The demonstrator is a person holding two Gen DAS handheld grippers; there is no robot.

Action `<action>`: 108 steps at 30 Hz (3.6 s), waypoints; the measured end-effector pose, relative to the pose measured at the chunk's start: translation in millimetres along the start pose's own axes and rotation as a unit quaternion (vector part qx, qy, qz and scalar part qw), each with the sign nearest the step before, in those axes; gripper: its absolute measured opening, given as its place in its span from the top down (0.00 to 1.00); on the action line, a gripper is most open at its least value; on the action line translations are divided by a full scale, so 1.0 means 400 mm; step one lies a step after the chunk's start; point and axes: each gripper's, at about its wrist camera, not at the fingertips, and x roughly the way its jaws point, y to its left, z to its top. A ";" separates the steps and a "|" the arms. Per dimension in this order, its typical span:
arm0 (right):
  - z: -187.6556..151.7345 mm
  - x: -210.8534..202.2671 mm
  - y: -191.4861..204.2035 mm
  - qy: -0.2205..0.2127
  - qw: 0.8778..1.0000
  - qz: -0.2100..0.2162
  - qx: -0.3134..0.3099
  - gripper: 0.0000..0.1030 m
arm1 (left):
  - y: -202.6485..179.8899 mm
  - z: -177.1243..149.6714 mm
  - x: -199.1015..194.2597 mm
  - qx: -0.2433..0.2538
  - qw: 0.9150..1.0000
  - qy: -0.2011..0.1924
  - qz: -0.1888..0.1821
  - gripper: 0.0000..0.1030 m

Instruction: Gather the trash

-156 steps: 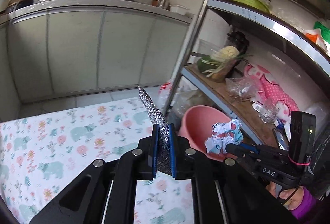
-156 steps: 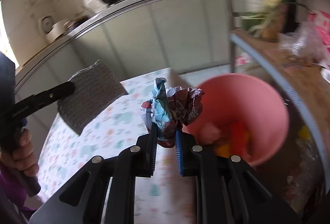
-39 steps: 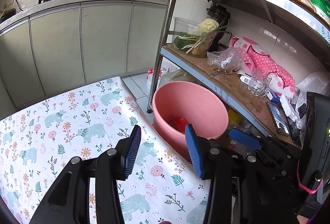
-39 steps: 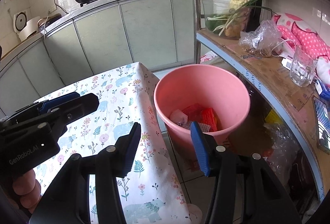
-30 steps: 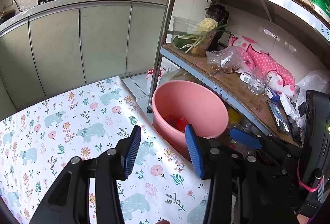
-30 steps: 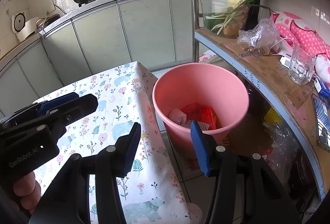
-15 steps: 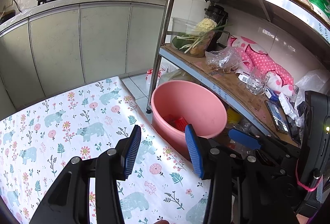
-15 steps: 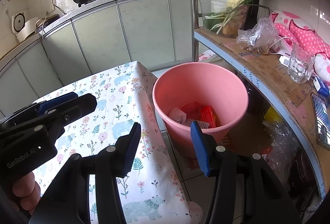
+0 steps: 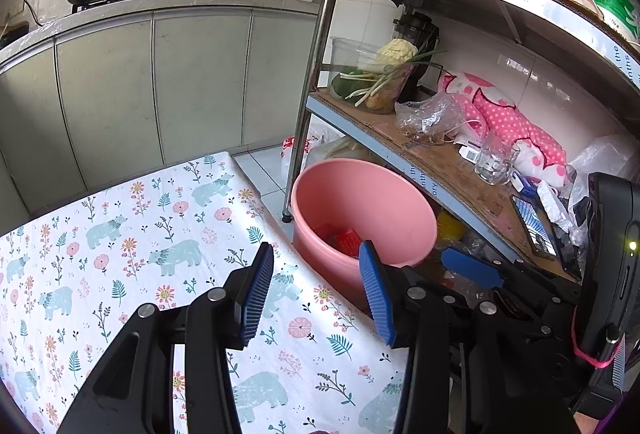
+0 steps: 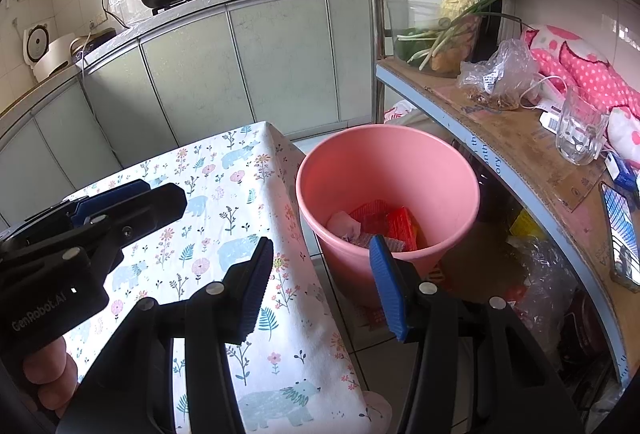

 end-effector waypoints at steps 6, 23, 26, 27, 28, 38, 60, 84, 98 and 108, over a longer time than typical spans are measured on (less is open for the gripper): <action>0.007 -0.002 -0.002 -0.001 1.000 -0.001 0.001 0.50 | -0.002 0.003 -0.002 0.002 1.000 -0.001 -0.003 0.57; 0.011 -0.002 -0.001 -0.003 1.000 -0.003 0.002 0.50 | -0.002 -0.001 0.002 0.006 1.000 -0.002 -0.005 0.57; 0.012 -0.001 -0.001 -0.002 1.000 -0.003 0.002 0.50 | -0.003 -0.001 0.003 0.007 1.000 -0.001 -0.005 0.57; 0.013 -0.001 -0.002 -0.002 1.000 -0.003 0.002 0.50 | -0.003 -0.001 0.002 0.006 1.000 -0.001 -0.005 0.57; 0.013 -0.001 -0.002 -0.002 1.000 -0.003 0.002 0.50 | -0.003 -0.002 0.001 0.007 1.000 -0.001 -0.005 0.57; 0.009 0.001 -0.003 -0.002 1.000 -0.002 0.002 0.50 | -0.005 -0.003 -0.002 0.010 1.000 -0.003 -0.009 0.57; 0.004 0.015 -0.006 0.002 1.000 -0.002 0.001 0.50 | 0.000 -0.007 0.000 0.014 1.000 -0.002 -0.010 0.57; -0.001 0.042 -0.009 0.012 1.000 -0.002 0.000 0.50 | 0.008 -0.012 0.026 0.016 1.000 0.010 -0.011 0.57; -0.006 0.055 -0.017 0.018 1.000 0.001 0.003 0.50 | 0.004 -0.015 0.039 0.020 1.000 0.017 -0.012 0.57; -0.006 0.068 -0.025 0.023 1.000 0.001 0.005 0.50 | 0.003 -0.015 0.050 0.024 1.000 0.015 -0.006 0.57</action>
